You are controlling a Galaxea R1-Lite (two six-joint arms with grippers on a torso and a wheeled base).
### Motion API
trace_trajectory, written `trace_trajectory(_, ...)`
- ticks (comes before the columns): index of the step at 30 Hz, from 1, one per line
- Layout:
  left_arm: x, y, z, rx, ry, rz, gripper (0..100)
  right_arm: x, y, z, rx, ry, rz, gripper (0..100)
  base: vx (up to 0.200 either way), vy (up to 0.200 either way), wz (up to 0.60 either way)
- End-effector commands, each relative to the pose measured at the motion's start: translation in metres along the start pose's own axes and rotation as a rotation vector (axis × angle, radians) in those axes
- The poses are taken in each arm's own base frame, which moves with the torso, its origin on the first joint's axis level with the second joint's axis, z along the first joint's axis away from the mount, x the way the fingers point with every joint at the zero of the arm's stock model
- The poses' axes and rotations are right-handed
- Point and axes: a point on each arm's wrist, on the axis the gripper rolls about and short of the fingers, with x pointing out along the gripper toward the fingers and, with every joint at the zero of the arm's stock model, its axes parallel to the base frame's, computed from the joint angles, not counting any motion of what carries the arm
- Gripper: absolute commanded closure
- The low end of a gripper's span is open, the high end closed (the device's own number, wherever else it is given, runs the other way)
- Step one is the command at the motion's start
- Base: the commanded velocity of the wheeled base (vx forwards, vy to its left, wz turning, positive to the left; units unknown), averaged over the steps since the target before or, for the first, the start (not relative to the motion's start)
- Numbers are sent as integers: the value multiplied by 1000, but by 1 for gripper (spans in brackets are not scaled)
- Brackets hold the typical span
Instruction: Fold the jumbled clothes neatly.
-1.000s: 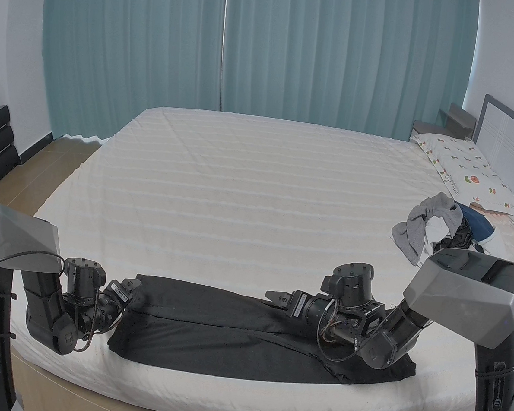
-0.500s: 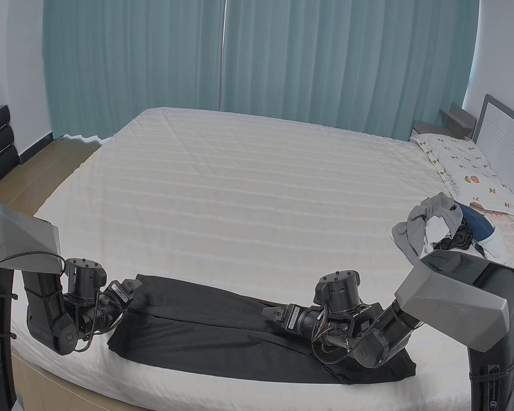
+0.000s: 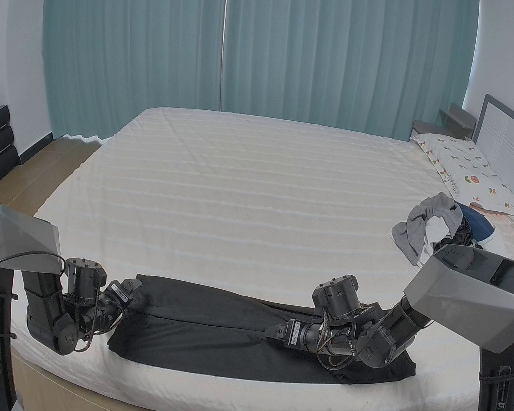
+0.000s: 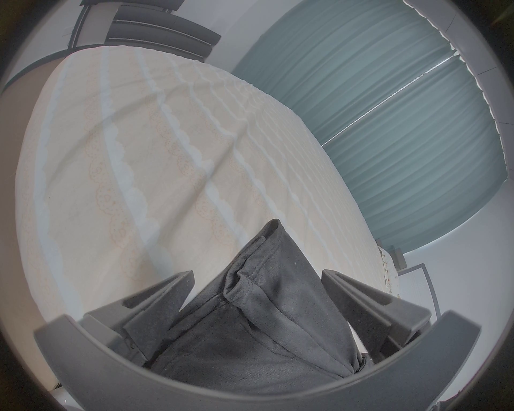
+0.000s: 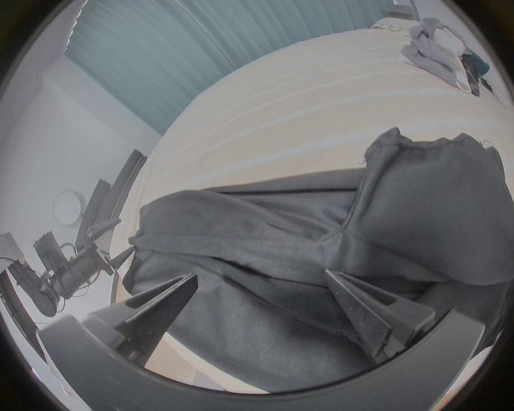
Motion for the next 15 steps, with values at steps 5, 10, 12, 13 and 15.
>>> trace_trajectory(5,0,0,0,0,1,1,0,-9,14,5,-34,-31,34,0,0,0,0)
trace_trajectory(10,1,0,0,2,1,1,0,-2,17,11,-34,-69,21,0,0,0,0)
trace_trajectory(12,0,0,0,2,0,0,0,6,16,14,-33,-96,-1,0,0,0,0)
trace_trajectory(13,0,0,0,2,0,0,0,6,16,14,-33,-96,-1,0,0,0,0)
trace_trajectory(15,1,0,0,2,-1,-2,0,17,15,15,-40,-118,-29,0,0,0,0)
